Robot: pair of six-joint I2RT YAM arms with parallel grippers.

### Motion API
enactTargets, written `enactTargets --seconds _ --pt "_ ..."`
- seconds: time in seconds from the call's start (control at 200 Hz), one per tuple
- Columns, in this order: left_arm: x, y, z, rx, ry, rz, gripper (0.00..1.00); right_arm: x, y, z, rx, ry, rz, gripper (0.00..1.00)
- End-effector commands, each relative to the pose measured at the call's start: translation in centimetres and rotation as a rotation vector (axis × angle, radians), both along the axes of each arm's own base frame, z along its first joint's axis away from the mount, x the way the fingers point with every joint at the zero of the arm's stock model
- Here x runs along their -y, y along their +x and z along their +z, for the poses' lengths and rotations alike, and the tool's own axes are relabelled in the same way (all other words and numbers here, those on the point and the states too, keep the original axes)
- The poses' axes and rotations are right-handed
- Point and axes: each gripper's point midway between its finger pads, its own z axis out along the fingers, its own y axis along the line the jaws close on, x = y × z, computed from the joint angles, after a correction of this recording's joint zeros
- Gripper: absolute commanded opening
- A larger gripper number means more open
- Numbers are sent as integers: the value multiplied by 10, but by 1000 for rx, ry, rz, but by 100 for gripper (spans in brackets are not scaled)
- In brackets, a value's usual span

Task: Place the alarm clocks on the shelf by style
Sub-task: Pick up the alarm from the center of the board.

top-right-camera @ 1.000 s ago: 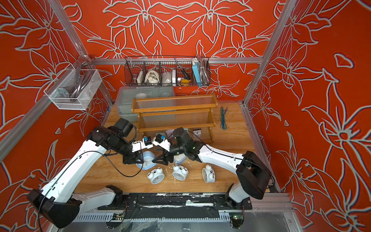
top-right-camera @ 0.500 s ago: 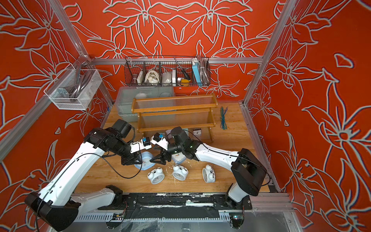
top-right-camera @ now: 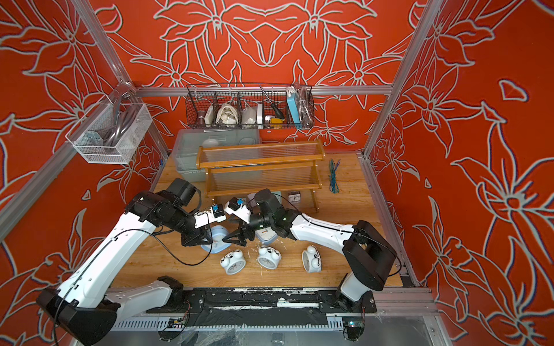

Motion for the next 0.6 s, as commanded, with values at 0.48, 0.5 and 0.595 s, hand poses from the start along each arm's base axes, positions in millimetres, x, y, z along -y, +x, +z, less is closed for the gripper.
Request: enactTargets --seconds 0.48,0.5,0.595 --pt "24 4 21 53 -134 -71 34 8 -21 16 36 85 30 73" --pt "24 4 21 56 -134 -72 35 8 -22 16 34 84 31 73" --pt "24 5 20 58 -132 -67 36 10 -22 15 29 81 28 68"
